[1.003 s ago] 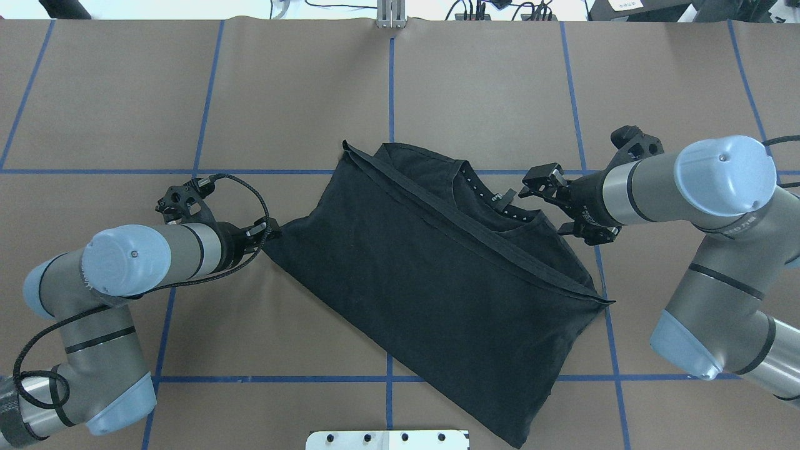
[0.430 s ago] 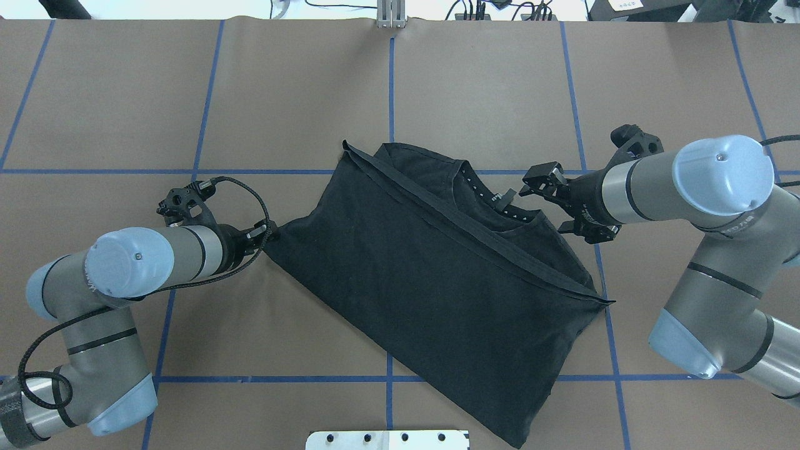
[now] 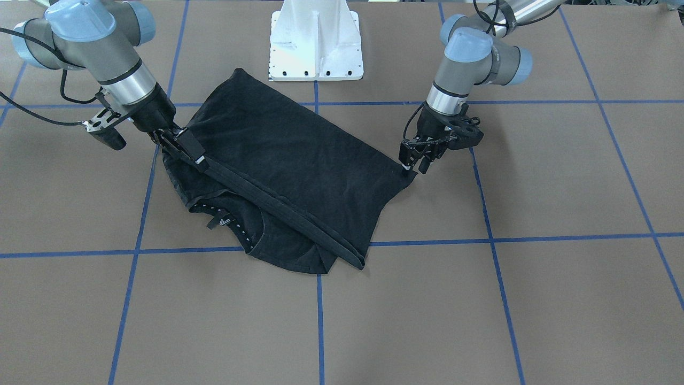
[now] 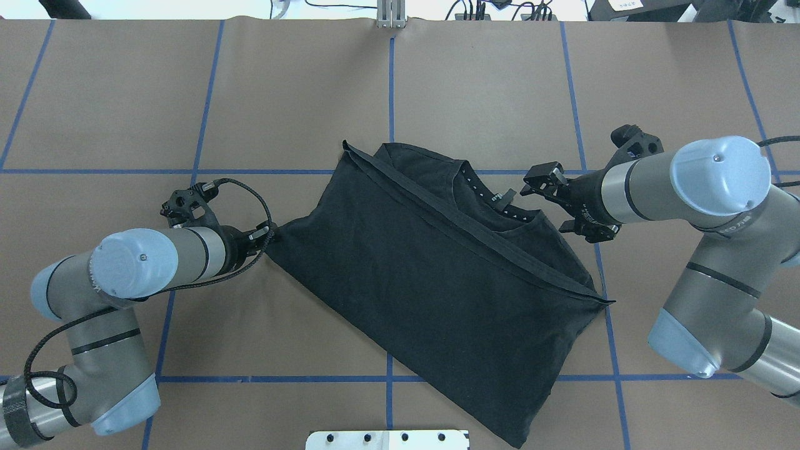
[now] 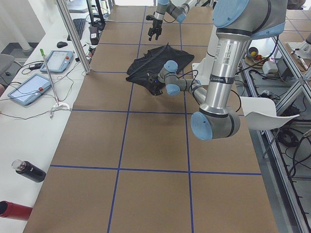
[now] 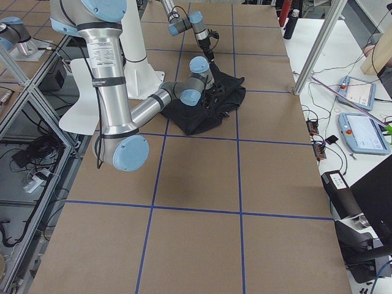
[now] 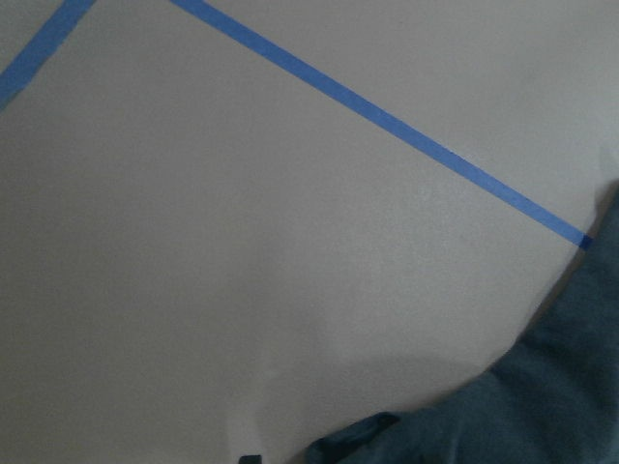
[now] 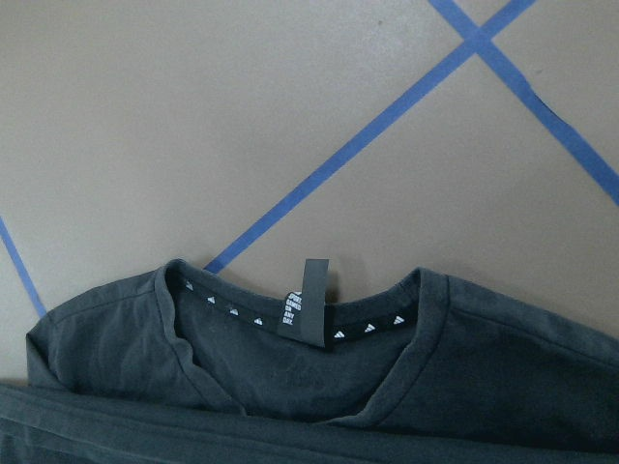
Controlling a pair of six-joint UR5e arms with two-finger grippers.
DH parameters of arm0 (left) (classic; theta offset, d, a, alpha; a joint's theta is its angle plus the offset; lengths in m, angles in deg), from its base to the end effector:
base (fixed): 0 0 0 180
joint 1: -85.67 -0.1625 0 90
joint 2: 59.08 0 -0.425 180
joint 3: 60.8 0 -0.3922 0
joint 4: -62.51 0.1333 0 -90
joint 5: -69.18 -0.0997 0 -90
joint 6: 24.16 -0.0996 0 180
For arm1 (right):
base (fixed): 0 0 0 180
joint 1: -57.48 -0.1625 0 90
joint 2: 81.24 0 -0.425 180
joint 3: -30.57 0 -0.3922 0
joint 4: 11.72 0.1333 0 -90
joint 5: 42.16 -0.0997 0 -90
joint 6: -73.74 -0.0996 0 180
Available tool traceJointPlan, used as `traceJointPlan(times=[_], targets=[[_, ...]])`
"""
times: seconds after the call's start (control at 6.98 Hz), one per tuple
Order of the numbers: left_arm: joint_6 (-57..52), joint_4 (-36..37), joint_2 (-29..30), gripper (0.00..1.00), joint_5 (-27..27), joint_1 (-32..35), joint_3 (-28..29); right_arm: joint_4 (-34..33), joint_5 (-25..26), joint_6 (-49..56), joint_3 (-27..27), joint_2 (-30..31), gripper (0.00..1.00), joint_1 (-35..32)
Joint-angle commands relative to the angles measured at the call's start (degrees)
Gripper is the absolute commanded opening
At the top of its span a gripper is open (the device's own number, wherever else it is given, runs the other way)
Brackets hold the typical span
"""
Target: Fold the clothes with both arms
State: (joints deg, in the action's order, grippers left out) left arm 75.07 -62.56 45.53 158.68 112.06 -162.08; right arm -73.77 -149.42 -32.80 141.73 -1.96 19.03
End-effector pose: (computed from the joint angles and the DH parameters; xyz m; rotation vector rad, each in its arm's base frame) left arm 0.4738 -0.3849 0.3637 0.1691 1.0669 -0.5658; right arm -0.3619 -0.4198 0.3346 -0.0730 -1.0935 0.7076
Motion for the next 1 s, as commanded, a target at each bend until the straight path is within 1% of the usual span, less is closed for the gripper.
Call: traceJointPlan(times=[0.0,0.43,0.57,0.72,0.86], targets=[[0.0,0.0,0.1,0.57,0.0,0.0,0.3,0.0,0.1,0.0,-0.2,0.1,1.0,0.0],[-0.1,-0.2,0.2,0.53,0.0,-0.1,1.1,0.0,0.1,0.0,-0.9,0.0,1.0,0.2],[-0.1,-0.3,0.3,0.48,0.1,-0.1,1.2,0.0,0.1,0.0,-0.9,0.0,1.0,0.3],[0.0,-0.4,1.2,0.36,0.1,-0.1,2.0,0.0,0.1,0.0,-1.0,0.1,1.0,0.4],[0.0,-0.4,2.0,0.1,0.2,-0.1,3.0,0.0,0.1,0.0,-1.7,0.0,1.0,0.8]])
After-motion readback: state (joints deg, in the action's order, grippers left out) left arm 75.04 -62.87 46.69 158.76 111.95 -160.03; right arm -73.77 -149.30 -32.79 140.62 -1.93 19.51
